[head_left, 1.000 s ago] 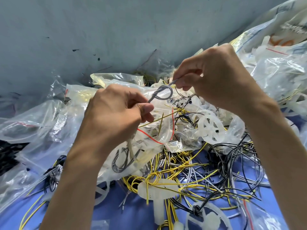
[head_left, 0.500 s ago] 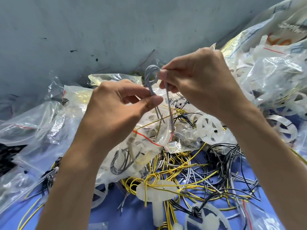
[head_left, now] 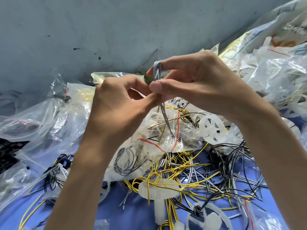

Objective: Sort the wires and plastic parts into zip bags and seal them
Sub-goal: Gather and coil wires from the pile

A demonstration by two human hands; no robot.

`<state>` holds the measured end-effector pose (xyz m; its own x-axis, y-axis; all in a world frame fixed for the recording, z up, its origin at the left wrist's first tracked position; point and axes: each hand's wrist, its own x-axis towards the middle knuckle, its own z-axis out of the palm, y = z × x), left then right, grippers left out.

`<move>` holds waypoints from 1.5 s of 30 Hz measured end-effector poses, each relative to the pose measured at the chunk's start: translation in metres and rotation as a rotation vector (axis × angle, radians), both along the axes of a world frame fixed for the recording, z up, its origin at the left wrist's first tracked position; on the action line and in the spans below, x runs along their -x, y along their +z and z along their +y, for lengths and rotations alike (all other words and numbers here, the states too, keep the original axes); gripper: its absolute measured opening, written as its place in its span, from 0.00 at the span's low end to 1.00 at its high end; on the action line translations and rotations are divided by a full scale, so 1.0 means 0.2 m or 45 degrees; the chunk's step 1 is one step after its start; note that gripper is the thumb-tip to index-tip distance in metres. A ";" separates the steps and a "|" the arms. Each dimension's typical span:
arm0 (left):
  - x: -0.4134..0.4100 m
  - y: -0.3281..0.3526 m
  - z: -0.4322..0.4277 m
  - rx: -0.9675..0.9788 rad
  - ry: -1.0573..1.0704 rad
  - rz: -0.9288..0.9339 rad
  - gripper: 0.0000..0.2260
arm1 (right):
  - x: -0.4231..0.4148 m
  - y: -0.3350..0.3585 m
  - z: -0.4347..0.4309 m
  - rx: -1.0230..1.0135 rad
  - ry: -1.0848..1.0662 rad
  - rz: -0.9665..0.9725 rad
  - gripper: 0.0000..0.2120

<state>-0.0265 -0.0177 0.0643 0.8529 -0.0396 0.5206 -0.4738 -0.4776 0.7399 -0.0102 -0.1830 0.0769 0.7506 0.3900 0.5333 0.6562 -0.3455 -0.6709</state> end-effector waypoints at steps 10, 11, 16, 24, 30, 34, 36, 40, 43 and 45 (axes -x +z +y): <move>-0.02 -0.02 0.00 0.074 -0.236 0.135 0.07 | 0.01 0.02 0.00 -0.316 0.107 0.084 0.11; -0.01 -0.02 0.00 0.093 -0.260 0.142 0.07 | 0.01 0.02 -0.01 -0.309 0.129 0.078 0.11; -0.01 -0.01 0.00 0.175 -0.322 0.158 0.07 | 0.01 0.02 -0.01 -0.253 0.147 0.002 0.15; 0.00 -0.01 -0.02 0.191 -0.337 0.168 0.07 | -0.04 -0.01 0.01 -0.080 -0.281 -0.499 0.12; -0.01 -0.01 -0.03 0.341 -0.273 0.161 0.06 | -0.05 -0.02 0.00 0.072 -0.413 -0.677 0.13; -0.02 0.00 0.00 0.450 -0.257 0.154 0.09 | -0.03 -0.02 0.01 0.233 -0.287 -0.435 0.25; -0.04 0.00 0.02 0.497 -0.247 0.188 0.08 | -0.03 -0.03 0.02 0.337 -0.229 -0.326 0.27; -0.04 -0.01 0.01 0.550 -0.231 0.229 0.06 | -0.03 -0.04 0.04 0.336 -0.175 -0.286 0.16; -0.03 -0.01 0.00 0.572 -0.238 0.235 0.06 | -0.04 -0.04 0.03 0.285 -0.166 -0.291 0.09; -0.03 -0.01 -0.01 0.573 -0.238 0.243 0.05 | -0.04 -0.04 0.02 0.235 -0.157 -0.298 0.08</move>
<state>-0.0208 -0.0197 0.0623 0.9340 -0.0083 0.3570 -0.3571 -0.0131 0.9340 -0.0024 -0.1797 0.0691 0.6636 0.4096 0.6260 0.7308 -0.5338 -0.4254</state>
